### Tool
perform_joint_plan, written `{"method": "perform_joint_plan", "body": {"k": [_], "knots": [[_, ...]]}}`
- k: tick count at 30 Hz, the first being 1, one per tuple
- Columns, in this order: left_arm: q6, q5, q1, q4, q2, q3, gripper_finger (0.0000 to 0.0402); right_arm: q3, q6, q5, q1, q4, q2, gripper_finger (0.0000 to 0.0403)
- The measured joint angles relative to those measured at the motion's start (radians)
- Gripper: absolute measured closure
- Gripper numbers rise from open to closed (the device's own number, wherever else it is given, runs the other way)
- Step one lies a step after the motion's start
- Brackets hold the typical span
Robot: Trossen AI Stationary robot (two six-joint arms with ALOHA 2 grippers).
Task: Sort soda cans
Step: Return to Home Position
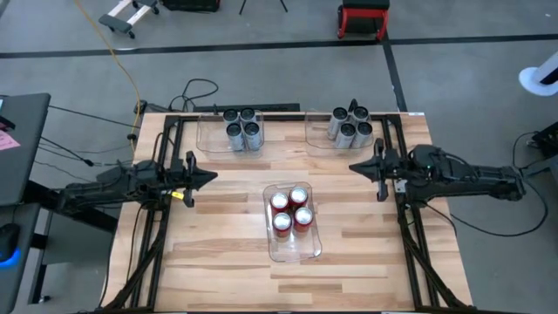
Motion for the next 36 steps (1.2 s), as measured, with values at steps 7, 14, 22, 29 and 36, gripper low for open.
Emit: {"method": "perform_joint_plan", "body": {"k": [7,14,22,29,36], "knots": [[0.044,0.004,0.0,-0.048,0.0,0.0,0.0401,0.0,0.003,-0.052,0.0,0.0,-0.002,0.0394],[0.084,-0.045,0.0,0.002,0.0,-0.072,0.0401,-0.081,-0.014,-0.052,-0.038,0.065,-0.003,0.0394],[0.106,-0.031,0.0,0.059,0.001,-0.098,0.0401,-0.245,0.062,-0.143,-0.092,0.273,-0.01,0.0394],[0.102,-0.031,0.0,0.032,0.0,-0.099,0.0401,-0.288,0.081,-0.154,-0.08,0.254,-0.109,0.0394],[0.078,-0.045,0.0,-0.007,0.0,-0.1,0.0401,-0.288,0.073,-0.154,-0.069,0.113,-0.334,0.0394]]}}
